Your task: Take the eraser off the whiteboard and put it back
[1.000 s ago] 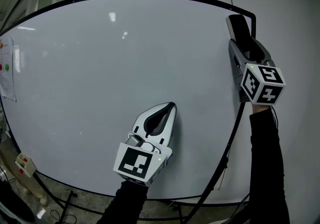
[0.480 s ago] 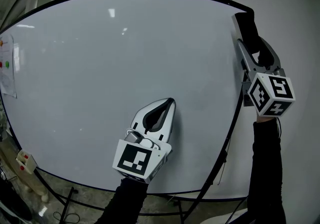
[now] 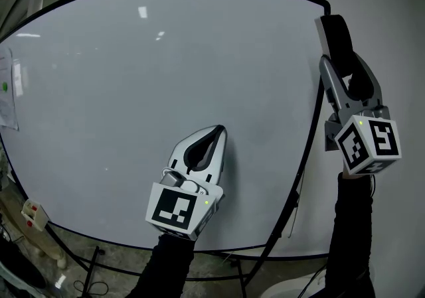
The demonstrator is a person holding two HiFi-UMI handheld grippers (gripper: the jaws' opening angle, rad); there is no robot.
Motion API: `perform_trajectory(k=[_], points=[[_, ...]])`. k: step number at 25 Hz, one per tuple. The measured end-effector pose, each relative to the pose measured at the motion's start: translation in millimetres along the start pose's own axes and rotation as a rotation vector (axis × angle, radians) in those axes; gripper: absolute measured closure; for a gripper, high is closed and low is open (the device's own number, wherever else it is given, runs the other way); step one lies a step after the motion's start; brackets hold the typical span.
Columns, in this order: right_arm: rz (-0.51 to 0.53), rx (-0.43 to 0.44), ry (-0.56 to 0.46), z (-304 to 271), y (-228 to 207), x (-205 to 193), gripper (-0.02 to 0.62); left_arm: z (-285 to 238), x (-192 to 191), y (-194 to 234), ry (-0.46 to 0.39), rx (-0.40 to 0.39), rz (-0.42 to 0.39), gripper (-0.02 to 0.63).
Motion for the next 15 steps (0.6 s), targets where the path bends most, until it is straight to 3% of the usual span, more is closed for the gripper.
perform_trajectory(k=[15], points=[[0.005, -0.006, -0.026, 31, -1, 16, 0.319, -2, 0, -3, 0.014, 0.004, -0.05, 0.6]])
Point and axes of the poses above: the fingertips, and each gripper's own axes: z backward along the fingers, y to its left, x out of its top, the point moved 2 cm from there along z, backward along the fingers, and after that the axes turned 6 degrees about z, right-handed, at the moved point
